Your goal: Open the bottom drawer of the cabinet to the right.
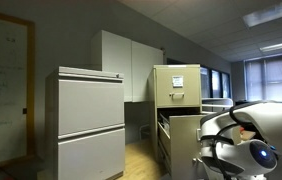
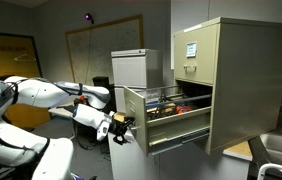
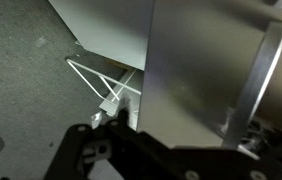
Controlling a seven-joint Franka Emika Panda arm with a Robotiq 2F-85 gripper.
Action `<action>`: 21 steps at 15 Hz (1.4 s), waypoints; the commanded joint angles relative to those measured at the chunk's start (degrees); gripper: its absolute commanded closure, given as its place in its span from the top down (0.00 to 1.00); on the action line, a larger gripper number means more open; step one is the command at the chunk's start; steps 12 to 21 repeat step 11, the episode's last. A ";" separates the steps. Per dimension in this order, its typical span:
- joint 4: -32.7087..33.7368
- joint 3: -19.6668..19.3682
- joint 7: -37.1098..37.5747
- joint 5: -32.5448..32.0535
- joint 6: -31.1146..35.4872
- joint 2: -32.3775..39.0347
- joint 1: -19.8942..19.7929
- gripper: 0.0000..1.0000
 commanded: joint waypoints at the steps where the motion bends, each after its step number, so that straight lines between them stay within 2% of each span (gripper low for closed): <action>1: 0.03 -2.72 -7.43 0.21 0.27 -7.04 -1.15 1.00; 5: 0.86 -7.81 -12.62 -2.40 0.13 -11.40 -1.35 1.00; 6: 1.32 -10.10 -14.84 -3.25 0.13 -11.08 -0.42 1.00; 8: 2.51 -16.57 -21.19 -5.67 1.00 -8.20 4.72 1.00; 9: 3.00 -20.76 -25.50 -6.50 0.96 -5.90 8.83 1.00; 11: 3.46 -25.59 -32.18 -5.18 0.23 -4.47 13.29 1.00; 21: 3.46 -25.59 -32.18 -5.18 0.23 -4.47 13.29 1.00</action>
